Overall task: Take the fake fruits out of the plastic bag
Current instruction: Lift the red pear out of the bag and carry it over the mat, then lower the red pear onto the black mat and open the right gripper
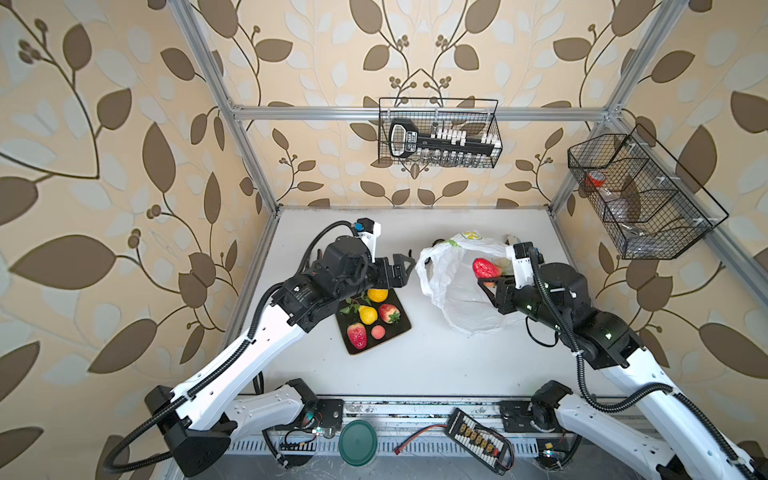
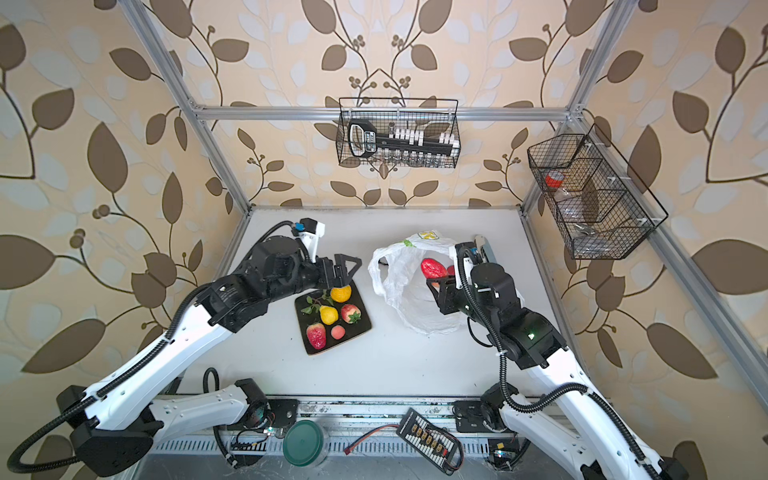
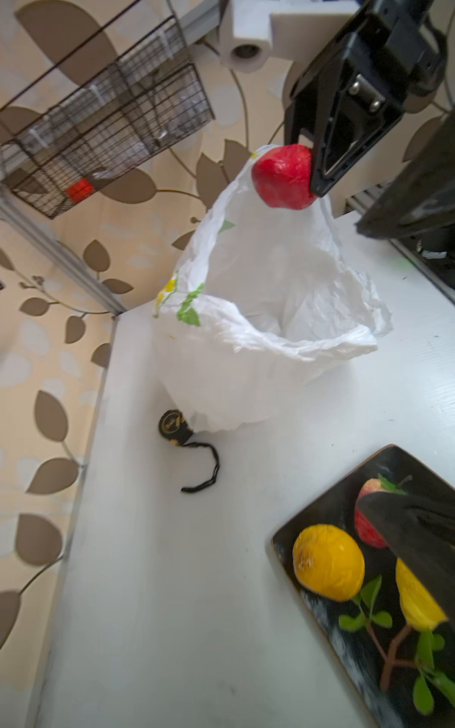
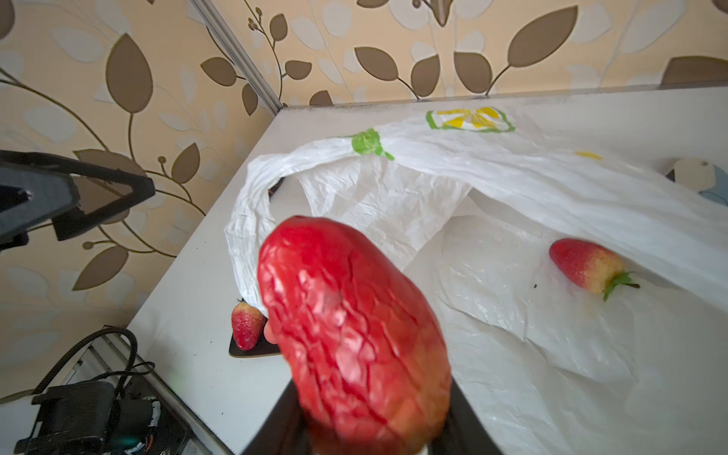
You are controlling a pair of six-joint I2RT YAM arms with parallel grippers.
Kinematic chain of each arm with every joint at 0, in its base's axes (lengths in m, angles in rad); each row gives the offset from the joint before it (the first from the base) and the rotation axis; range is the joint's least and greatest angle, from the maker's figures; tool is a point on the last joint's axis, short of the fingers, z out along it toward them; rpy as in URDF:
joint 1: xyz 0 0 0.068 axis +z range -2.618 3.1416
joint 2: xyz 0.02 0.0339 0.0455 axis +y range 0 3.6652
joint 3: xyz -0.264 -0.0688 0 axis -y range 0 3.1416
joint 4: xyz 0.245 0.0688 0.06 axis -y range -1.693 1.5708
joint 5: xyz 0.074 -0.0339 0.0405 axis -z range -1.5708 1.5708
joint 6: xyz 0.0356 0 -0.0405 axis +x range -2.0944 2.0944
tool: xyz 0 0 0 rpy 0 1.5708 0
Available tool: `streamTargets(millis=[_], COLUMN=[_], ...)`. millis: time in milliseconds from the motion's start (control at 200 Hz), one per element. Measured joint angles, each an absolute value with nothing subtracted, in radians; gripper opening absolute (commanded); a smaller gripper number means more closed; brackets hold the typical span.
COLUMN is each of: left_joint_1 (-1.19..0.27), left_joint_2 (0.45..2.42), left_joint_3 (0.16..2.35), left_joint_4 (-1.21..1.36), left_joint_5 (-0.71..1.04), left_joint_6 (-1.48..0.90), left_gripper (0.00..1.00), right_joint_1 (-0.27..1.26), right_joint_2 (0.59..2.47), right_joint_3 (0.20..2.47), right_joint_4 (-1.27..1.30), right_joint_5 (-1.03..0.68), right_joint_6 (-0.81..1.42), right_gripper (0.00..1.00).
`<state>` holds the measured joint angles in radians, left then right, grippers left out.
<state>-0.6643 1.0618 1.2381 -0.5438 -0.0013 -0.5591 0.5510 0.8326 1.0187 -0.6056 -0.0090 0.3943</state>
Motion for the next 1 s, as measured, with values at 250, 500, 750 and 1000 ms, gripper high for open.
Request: streamTargets(millis=[250,500,750,1000], left_joint_1=[-0.414,-0.345,-0.345,-0.345], left_joint_2=[1.048,1.007,0.937,0.888], left_joint_3=[1.271,1.255,1.183,1.134], left_joint_4=[-0.685,-0.723,-0.747,-0.760], left_joint_5=[-0.139,-0.257,-0.281,-0.291], left_joint_6=[-0.648,-0.711,-0.758,-0.791], left_gripper=[0.99,0.99,0.99,0.99], right_joint_1=[0.886,1.094,1.076,0.997], right_joint_2=[1.065,1.379,1.681,1.845], right_joint_3=[1.188,1.259,1.343,1.374], right_joint_4=[-0.565,-0.455,-0.406,-0.376], right_joint_5=[0.060,0.120,0.150,0.146], right_joint_6=[0.353,0.357,0.424,0.473], right_gripper=[0.34,0.34,0.35,0.36])
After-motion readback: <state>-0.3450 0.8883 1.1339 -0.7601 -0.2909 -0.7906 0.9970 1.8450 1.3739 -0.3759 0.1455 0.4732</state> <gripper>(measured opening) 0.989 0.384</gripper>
